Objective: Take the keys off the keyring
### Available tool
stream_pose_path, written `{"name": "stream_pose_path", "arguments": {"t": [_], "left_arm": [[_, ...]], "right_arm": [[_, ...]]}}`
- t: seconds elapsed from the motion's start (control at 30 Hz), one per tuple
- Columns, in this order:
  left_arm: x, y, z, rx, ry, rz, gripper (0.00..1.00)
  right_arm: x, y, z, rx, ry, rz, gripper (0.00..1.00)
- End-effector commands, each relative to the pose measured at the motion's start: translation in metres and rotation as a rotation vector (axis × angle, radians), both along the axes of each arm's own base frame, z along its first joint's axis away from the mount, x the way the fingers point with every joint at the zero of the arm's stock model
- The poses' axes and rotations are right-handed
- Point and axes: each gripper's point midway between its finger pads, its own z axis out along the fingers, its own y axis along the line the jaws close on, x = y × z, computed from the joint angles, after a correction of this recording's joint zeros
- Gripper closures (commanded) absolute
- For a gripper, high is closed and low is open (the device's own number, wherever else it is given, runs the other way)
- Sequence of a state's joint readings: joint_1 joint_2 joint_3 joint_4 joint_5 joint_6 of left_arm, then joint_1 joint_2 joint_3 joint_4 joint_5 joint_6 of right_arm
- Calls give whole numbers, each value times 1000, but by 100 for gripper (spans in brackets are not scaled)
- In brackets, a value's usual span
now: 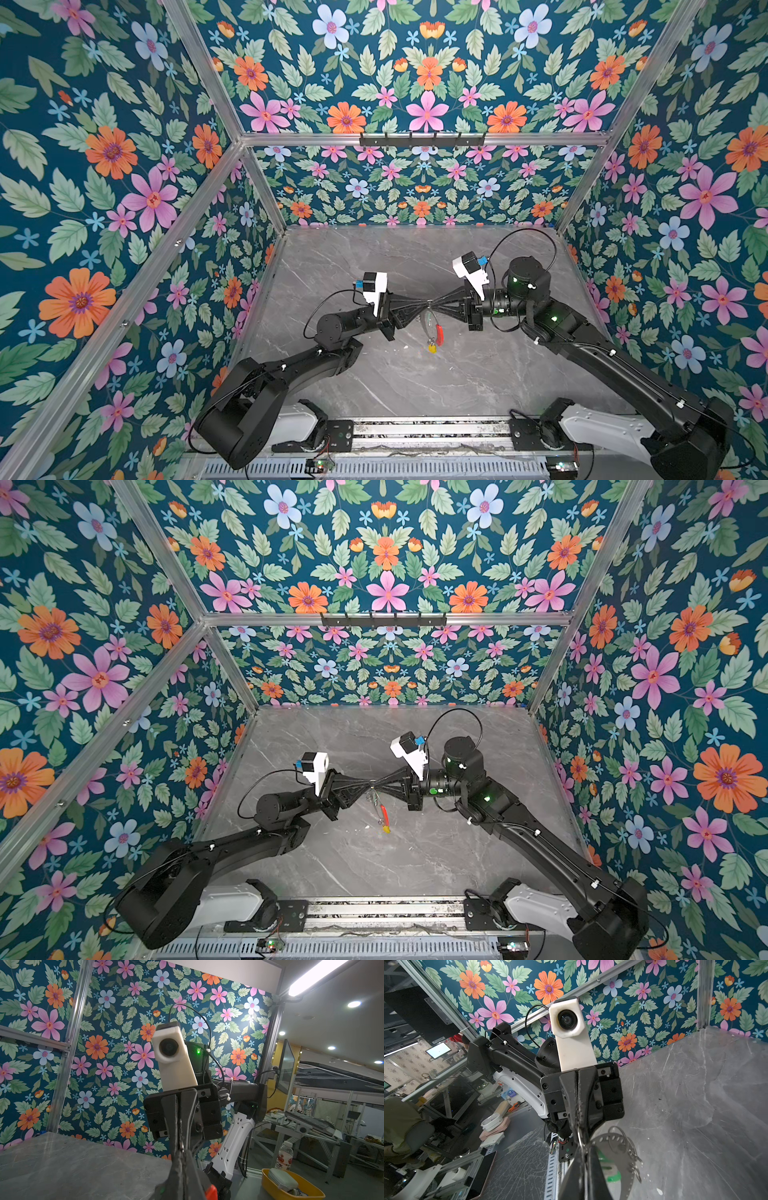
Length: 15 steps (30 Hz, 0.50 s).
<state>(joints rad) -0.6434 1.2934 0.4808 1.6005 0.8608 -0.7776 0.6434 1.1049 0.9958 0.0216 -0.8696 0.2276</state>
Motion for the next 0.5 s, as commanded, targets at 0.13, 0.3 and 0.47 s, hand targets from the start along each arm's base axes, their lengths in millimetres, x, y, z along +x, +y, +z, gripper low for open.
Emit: {"name": "stream_pose_path", "arguments": {"t": [0.13, 0.3, 0.47], "left_arm": [[-1, 5, 8, -36, -12, 10, 79], [6, 6, 3, -17, 31, 16, 62], [22, 0, -3, 62, 108, 40, 58]], "right_arm": [[3, -5, -2, -32, -27, -42, 100], [11, -17, -15, -127, -16, -143, 100], [19, -29, -29, -227, -11, -225, 100]]}}
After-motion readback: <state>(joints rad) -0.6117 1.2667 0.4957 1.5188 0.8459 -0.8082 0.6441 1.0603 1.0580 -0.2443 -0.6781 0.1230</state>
